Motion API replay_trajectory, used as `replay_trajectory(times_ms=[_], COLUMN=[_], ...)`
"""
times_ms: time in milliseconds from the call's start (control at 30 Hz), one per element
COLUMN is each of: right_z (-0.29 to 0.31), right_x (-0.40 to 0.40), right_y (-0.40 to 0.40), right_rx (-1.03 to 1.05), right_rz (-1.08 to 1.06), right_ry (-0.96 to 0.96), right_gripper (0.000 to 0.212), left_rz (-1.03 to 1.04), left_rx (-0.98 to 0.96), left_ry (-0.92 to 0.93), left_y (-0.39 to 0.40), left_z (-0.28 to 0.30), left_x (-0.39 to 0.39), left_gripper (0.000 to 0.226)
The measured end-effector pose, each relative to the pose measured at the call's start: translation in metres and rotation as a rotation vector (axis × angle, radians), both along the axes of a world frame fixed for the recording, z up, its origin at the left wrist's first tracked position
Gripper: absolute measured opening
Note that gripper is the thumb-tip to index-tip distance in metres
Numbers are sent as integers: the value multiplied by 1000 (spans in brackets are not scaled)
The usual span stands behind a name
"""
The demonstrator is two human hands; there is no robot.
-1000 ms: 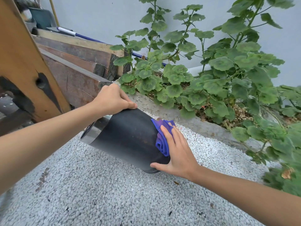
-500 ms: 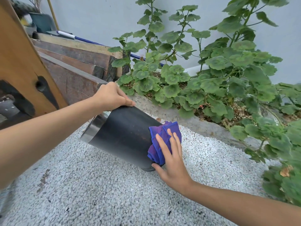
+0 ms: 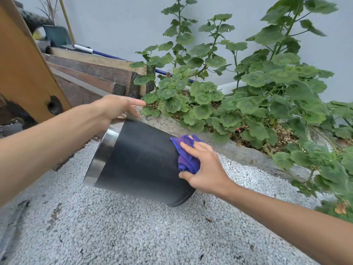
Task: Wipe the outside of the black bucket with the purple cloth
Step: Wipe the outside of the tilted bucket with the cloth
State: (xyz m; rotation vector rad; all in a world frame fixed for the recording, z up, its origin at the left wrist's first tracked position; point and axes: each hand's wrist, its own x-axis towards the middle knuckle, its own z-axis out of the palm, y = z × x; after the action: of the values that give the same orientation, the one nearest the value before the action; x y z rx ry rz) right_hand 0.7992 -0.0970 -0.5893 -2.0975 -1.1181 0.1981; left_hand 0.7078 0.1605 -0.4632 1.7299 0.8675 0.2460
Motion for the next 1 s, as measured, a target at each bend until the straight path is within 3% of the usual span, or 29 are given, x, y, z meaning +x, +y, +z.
replay_trajectory(times_ms=[100,233,333,433,533,633,700,767,867,1000], right_z=[10,2,-5,-6,-13,-18,-19,-17,-14,-18], right_x=[8,3,7,16,27,31,32,37,55,69], right_y=[7,20,34,33,19,8,5,4,2,8], right_rx=[-64,-215,-298,-317,-300,-318,-330,-328,-234,-282], right_rz=[68,153,97,81,60,31,21,37,81,71], right_ry=[-4,34,-36,-47,-6,-6,-28,-35,170,308], right_gripper=[91,134,148,151,152,152,150,144,127,157], left_rz=[74,146,114,-180,-490,-588,-581,-557,-525,-470], left_rx=[-8,-11,116,429,891,1388,1523,1559,1524,1467], left_ry=[48,38,-13,15,86,189,205,149,75,0], left_y=[5,5,5,-5,-21,-42,-57,-62,-61,-57], left_z=[-3,-19,-19,-18,-28,-46,-51,-54,-57,-60], left_x=[0,3,5,-2,-20,-35,-35,-29,-22,-11], left_gripper=[38,29,21,15,34,66,73,71,64,59])
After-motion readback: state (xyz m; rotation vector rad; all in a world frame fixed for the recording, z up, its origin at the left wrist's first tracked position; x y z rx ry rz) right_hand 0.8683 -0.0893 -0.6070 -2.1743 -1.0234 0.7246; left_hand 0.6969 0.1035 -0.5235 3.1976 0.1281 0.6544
